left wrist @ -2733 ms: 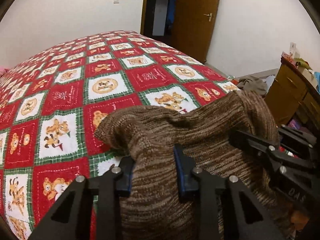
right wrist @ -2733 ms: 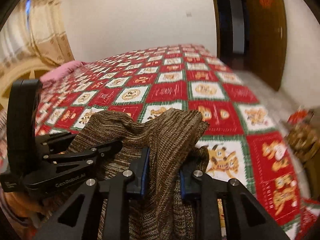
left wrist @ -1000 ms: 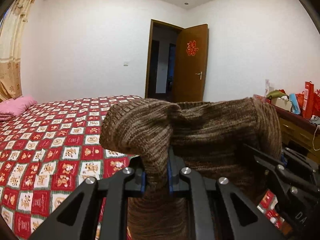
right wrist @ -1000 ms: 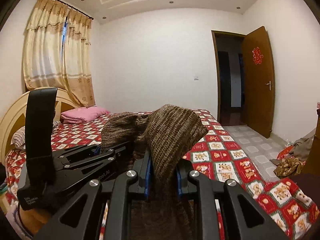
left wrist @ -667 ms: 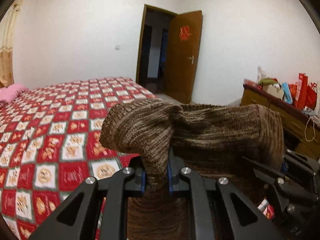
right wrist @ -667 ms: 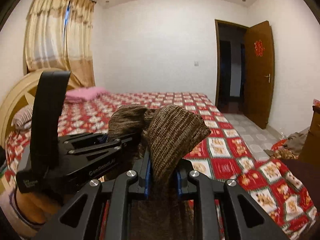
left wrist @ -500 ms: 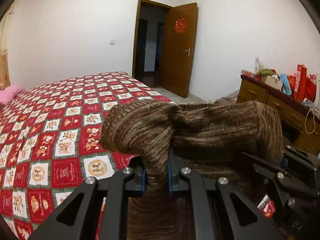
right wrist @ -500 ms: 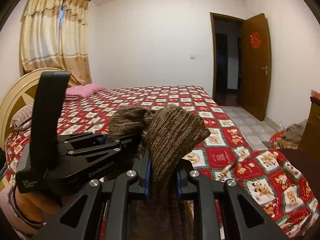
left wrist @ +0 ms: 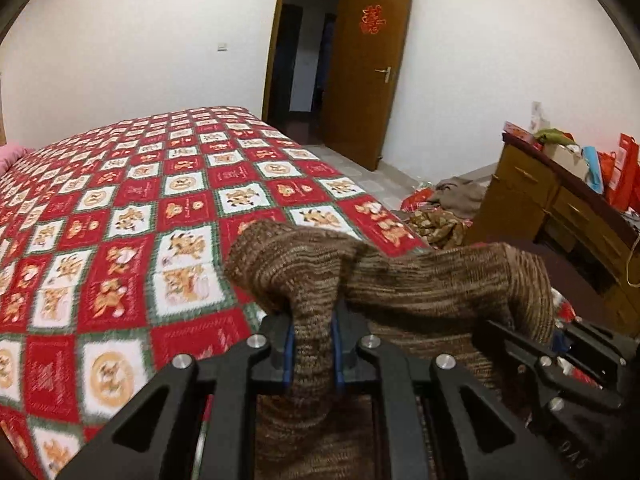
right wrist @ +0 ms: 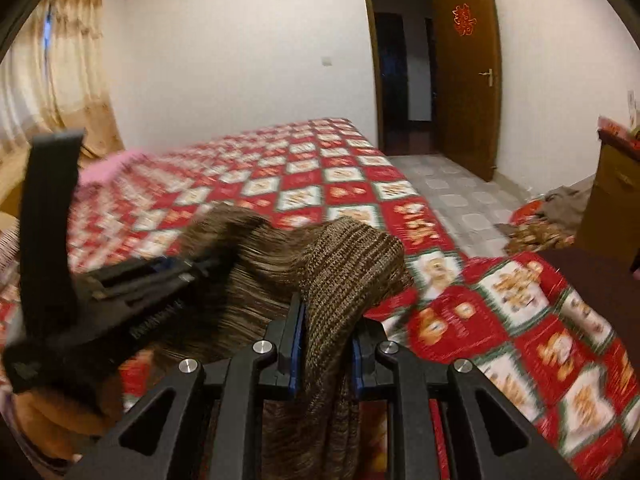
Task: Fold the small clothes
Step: 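Hold the lifted brown sweater bundle up with both grippers, then lower the sweater onto the quilt and open both grippers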
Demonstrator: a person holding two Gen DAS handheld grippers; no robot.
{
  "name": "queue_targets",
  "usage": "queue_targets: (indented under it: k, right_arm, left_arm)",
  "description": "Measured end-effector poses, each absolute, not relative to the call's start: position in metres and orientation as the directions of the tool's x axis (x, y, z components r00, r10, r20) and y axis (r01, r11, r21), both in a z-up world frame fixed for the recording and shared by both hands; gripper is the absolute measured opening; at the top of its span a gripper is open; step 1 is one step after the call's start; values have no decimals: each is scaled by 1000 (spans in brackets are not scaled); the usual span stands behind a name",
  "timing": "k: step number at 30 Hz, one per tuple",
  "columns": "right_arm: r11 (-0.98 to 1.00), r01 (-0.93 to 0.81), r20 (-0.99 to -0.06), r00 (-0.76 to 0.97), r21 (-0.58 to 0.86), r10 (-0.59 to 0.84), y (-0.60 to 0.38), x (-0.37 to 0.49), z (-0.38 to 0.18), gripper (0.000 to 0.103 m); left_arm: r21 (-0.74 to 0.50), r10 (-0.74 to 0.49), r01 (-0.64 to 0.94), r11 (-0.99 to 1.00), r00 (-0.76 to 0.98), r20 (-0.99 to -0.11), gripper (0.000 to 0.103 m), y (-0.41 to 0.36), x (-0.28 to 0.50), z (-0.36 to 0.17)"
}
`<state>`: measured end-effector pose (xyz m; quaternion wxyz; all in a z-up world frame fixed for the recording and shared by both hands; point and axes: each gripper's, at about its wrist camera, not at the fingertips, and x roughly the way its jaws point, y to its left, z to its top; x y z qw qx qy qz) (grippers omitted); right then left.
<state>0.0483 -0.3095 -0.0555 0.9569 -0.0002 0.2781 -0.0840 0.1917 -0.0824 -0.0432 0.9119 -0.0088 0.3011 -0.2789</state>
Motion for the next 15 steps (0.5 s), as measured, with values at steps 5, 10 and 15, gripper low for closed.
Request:
queue_targets:
  k: [5, 10, 15]
  right_arm:
    - [963, 149, -545, 800, -223, -250, -321, 95, -73, 19]
    - [984, 121, -716, 674, -132, -179, -363, 135, -106, 32]
    - [972, 231, -664, 722, -33, -194, -391, 105, -88, 62]
  left_arm:
    - [-151, -460, 469, 870, 664, -589, 16, -101, 224, -65]
    - [-232, -403, 357, 905, 538, -741, 64, -94, 273, -94]
    - [-335, -430, 271, 903, 522, -737, 73, -55, 295, -82]
